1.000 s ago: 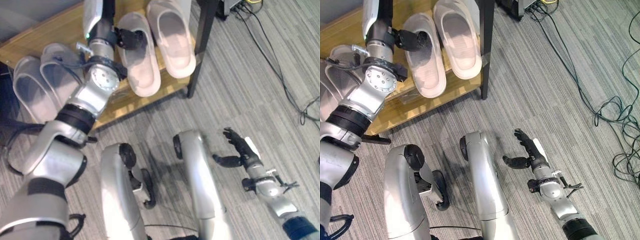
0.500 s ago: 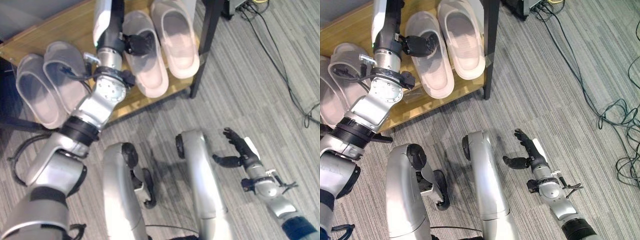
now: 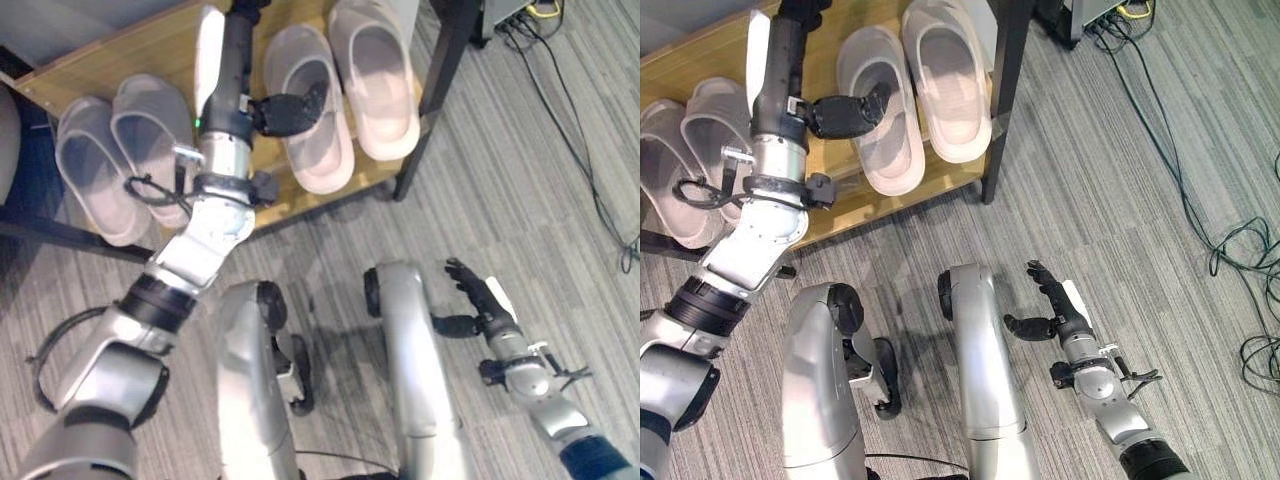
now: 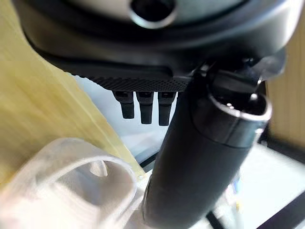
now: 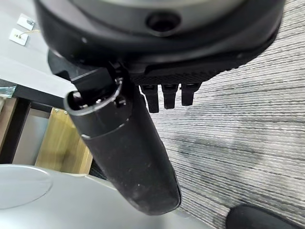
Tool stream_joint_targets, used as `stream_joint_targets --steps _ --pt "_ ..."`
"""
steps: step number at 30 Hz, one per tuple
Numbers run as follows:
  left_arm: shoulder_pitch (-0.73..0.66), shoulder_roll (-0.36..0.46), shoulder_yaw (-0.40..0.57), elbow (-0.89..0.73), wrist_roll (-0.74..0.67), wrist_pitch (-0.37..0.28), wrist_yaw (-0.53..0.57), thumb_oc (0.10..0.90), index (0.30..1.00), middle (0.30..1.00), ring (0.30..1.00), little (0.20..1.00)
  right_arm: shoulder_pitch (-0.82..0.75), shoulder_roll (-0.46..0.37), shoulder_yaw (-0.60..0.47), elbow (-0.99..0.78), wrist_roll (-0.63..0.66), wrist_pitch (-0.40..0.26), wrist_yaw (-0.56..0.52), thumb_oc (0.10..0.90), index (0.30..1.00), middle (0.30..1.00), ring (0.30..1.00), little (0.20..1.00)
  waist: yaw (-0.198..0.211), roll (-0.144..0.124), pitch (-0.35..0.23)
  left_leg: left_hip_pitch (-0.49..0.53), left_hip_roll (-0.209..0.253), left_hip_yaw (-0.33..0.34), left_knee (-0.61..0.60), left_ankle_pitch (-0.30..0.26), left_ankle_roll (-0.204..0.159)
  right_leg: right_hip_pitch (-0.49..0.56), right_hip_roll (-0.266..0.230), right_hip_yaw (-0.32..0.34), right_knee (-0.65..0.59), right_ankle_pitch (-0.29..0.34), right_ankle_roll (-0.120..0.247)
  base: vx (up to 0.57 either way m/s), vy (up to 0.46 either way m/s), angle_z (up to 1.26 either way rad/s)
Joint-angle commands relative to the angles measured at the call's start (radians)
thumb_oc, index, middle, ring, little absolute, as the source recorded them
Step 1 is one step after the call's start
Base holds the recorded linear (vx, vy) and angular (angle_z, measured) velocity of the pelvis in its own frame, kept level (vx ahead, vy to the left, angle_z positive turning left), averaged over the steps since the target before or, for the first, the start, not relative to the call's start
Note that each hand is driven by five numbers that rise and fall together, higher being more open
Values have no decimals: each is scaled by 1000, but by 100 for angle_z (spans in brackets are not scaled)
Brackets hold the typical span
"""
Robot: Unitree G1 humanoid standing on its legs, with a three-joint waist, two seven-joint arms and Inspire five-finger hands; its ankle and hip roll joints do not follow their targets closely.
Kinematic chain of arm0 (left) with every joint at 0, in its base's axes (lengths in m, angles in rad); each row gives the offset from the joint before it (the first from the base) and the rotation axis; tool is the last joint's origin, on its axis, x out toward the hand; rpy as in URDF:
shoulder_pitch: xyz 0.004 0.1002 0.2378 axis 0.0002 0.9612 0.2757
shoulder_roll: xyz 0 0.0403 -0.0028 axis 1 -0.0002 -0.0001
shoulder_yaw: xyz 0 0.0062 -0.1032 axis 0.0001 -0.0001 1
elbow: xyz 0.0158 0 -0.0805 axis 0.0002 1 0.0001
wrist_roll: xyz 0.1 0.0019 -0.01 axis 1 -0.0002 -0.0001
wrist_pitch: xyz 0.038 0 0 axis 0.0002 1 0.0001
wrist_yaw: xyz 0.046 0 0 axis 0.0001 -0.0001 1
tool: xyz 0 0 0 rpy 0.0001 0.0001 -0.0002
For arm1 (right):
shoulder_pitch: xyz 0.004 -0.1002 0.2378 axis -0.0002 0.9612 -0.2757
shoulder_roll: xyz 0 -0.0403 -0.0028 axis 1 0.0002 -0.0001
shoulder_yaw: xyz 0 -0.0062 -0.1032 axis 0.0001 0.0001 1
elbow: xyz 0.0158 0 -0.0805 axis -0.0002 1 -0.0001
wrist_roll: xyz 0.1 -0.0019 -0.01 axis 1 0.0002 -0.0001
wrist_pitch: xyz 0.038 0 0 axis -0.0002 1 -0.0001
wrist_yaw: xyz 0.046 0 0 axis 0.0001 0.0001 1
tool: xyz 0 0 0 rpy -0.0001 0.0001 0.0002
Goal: Arrange the slippers neatly on the shoe rack.
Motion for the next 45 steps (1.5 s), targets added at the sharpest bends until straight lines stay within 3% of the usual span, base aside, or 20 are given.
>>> stream_joint_targets --steps 1,8,12,20,28,36,45 --pt "-55 26 73 -183 -186 -189 -75 800 900 900 900 900 -4 -31 -102 -175 -4 -54 -21 800 900 900 900 900 44 13 -32 23 -104 -40 -20 -48 29 42 -79 9 -26 23 -95 0 0 0" --pt "54 -23 2 -321 -479 -185 -260 800 900 900 900 900 -1 -48 -121 -192 31 -37 -2 800 900 900 900 900 39 6 -32 23 -104 -34 -24 -59 29 42 -86 15 -29 16 -100 2 -19 5" --pt "83 -35 -56 -371 -549 -153 -332 800 900 900 900 900 -1 -59 -122 -193 39 -31 9 800 900 900 900 900 37 7 -32 23 -105 -35 -22 -64 29 42 -86 15 -28 13 -99 0 0 0" --pt "65 -65 -123 -315 -488 -107 -346 800 900 900 900 900 -28 -61 -104 -170 46 -26 19 800 900 900 900 900 35 4 -32 23 -102 -32 -12 -69 30 42 -87 17 -24 14 -98 0 0 0" --pt "64 -48 -102 -253 -398 -102 -336 800 900 900 900 900 -44 -62 -101 -170 57 -39 25 800 900 900 900 900 29 1 -32 23 -98 -27 -7 -67 30 42 -85 25 -20 21 -95 9 5 0" --pt "5 -110 -100 -71 -304 -97 -286 800 900 900 900 900 -112 -47 -71 -100 84 -46 15 800 900 900 900 900 25 7 -32 23 -100 -31 8 -60 33 42 -87 20 -15 21 -93 0 0 0" --pt "-101 -173 -107 65 -297 -118 -234 800 900 900 900 900 -195 -14 -14 -27 87 -48 -3 800 900 900 900 900 20 6 -32 23 -101 -27 15 -56 34 42 -86 26 -13 27 -87 0 0 0"
